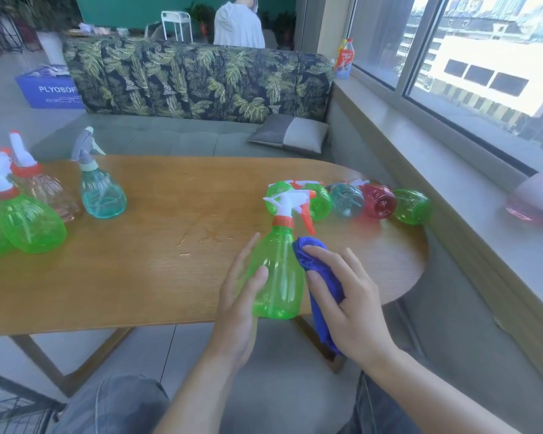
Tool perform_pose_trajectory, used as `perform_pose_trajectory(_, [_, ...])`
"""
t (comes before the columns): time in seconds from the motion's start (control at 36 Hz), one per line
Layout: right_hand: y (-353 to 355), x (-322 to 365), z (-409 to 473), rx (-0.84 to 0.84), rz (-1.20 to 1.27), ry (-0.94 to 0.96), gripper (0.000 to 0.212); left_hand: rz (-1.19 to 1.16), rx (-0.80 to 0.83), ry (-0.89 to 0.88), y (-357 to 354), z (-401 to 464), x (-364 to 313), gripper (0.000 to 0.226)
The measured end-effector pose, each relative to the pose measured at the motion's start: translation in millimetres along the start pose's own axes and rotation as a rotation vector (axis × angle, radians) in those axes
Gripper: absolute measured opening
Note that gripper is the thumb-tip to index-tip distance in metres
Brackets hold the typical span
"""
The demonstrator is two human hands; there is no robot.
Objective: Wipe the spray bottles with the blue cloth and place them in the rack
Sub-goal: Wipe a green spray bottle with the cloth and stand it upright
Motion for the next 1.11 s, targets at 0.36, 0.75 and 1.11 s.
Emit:
perform_pose_trajectory(0.36, [-2.5,2.6,8.1,-0.010,0.018,-0.004,0.031,0.123,0.009,-0.072,2.7,5.5,4.9,0.052])
perform_pose_trajectory(0.75, [-23.8,16.7,19.1,0.113,-0.121,0.251,0.037,0.106,-0.016,-0.059,5.1,4.6,6.2,0.053])
perform_pose_trajectory(1.11, [-6.7,28.9,3.8,0.240,-0.133,0.659,0.031,-0.028,-0.003,0.018,-3.0,-0.6,-0.3,0.049])
Point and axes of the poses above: each hand's wrist, its own z-axis towards the middle knuckle, its own y-axis out of the back of the hand, x = y × z, the point moved 4 cm from there along z, towards the middle knuckle, and after that the axes turned 13 degrees about -x, right-handed, at the moved point
